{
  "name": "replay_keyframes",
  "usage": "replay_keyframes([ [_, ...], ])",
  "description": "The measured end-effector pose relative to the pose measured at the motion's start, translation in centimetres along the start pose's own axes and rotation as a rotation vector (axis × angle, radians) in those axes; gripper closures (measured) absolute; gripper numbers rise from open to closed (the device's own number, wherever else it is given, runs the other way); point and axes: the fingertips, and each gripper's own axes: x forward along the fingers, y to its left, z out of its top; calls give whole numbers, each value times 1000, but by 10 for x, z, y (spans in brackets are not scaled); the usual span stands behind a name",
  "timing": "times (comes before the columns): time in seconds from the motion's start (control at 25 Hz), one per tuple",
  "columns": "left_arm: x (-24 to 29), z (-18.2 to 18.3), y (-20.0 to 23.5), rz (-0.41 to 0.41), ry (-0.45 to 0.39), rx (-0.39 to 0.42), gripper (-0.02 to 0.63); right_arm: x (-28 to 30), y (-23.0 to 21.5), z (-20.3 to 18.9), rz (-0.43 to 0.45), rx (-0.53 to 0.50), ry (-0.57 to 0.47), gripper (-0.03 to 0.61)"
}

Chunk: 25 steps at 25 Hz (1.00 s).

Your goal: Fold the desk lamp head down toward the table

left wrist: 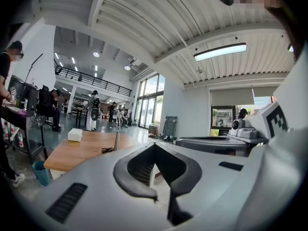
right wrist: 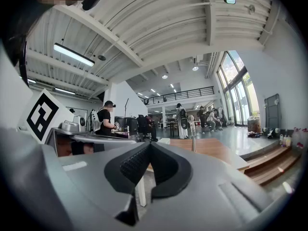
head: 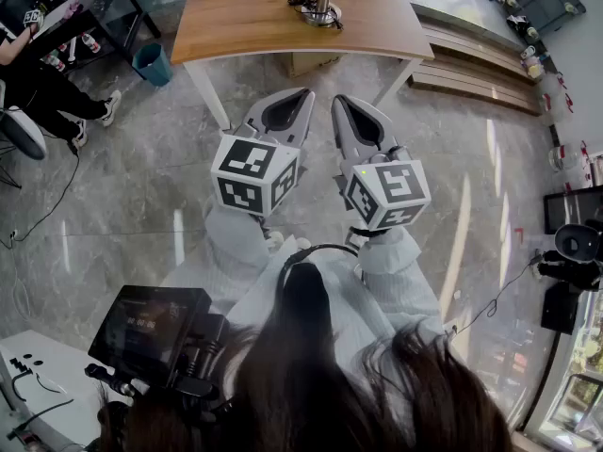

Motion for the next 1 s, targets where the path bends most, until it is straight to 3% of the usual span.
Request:
replay_keyframes([
  [0.4,6,-1,-4,-3,11,2,612,-1,-4,1,-9,12,-9,577],
  [1.0,53,-11,11,38,29,-18,612,19,-52,-10,0,19,22,577],
])
